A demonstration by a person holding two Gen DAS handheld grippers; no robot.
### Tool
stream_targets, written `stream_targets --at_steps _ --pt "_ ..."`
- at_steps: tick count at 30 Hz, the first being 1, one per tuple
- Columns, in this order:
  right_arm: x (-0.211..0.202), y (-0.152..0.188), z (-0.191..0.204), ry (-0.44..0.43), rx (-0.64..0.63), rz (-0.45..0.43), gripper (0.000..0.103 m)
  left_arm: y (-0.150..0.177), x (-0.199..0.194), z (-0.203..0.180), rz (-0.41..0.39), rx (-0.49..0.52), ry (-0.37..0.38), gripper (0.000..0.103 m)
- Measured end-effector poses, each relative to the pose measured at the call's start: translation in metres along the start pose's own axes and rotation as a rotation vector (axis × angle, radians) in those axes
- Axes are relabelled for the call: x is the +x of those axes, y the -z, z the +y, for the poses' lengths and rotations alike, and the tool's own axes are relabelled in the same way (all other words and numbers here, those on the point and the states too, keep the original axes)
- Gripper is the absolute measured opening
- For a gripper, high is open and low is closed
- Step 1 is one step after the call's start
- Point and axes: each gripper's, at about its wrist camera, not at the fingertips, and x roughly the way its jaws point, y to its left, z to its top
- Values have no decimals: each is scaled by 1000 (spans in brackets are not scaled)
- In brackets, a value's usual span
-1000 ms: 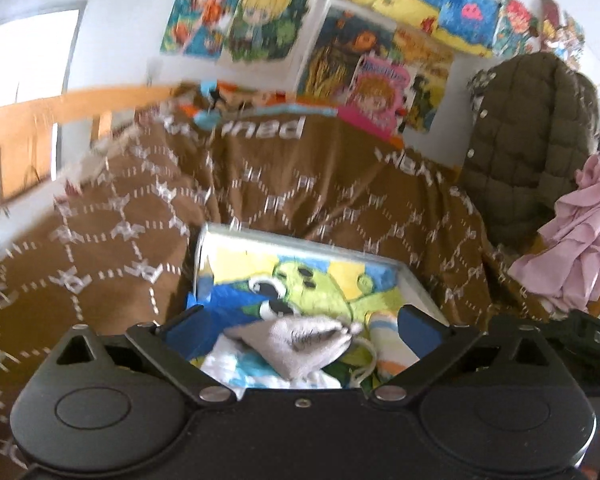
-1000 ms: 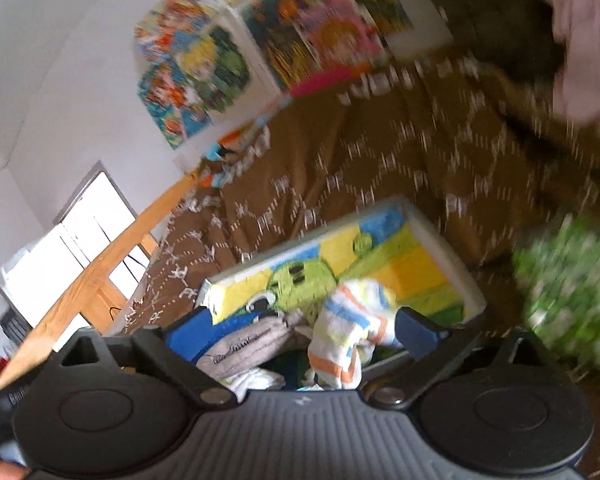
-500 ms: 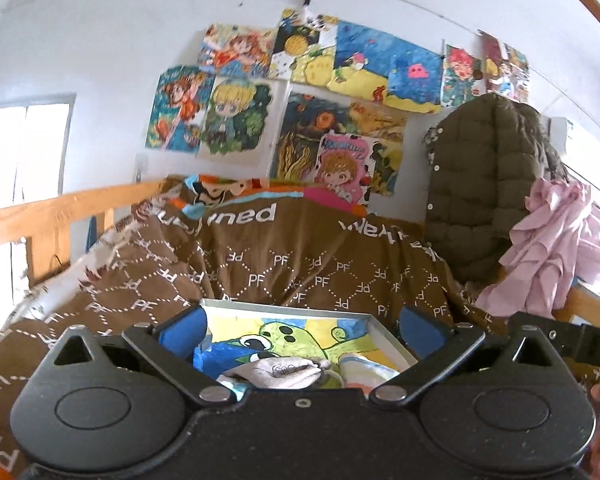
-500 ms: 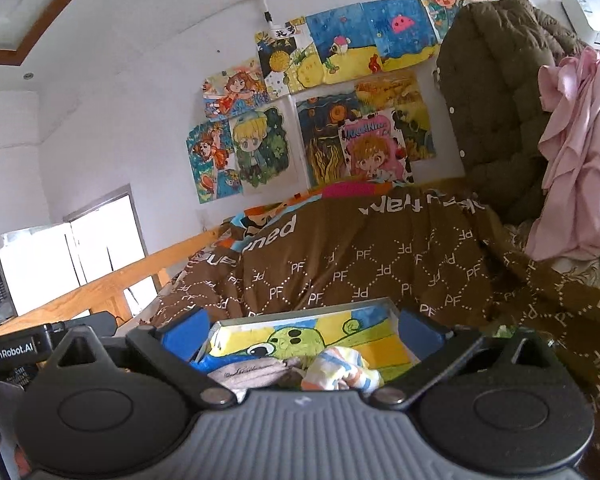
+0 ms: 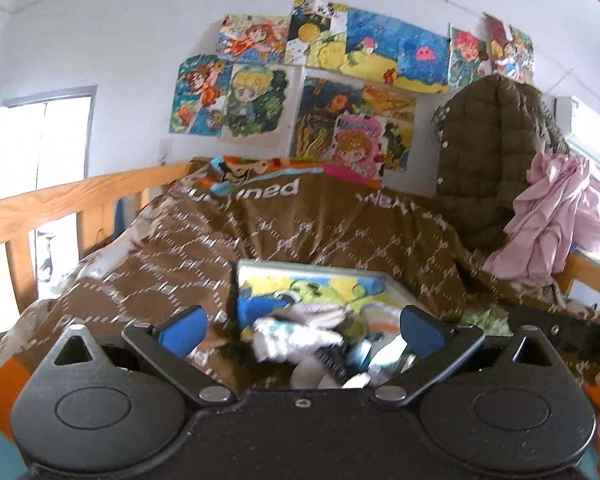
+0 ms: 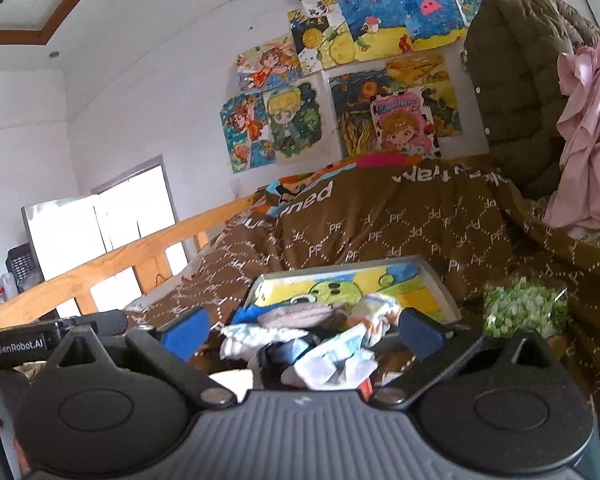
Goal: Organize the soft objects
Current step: 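Lift both tools away from the tray back toward the pile, then grasp the white strip with the left tool while the right tool grasps the orange band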
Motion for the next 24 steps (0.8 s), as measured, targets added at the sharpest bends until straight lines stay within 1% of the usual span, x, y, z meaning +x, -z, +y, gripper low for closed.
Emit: stream_targets --at_steps 3,5,8,12,17,20,24 --pt "-4 7 5 0 15 30 103 5 -7 6 33 4 -13 102" --pt "-4 13 7 12 23 67 103 9 -11 9 60 14 -11 102" --pt "2 22 13 35 19 152 103 13 -10 9 116 50 6 102" --pt "15 32 15 53 7 248 103 17 6 5 210 118 52 102" --pt "30 41 11 63 20 335 103 23 27 8 301 137 95 102" --pt "41 48 9 63 29 406 103 23 41 9 337 163 113 102" --pt "55 57 8 46 37 490 103 21 59 9 378 249 148 102"
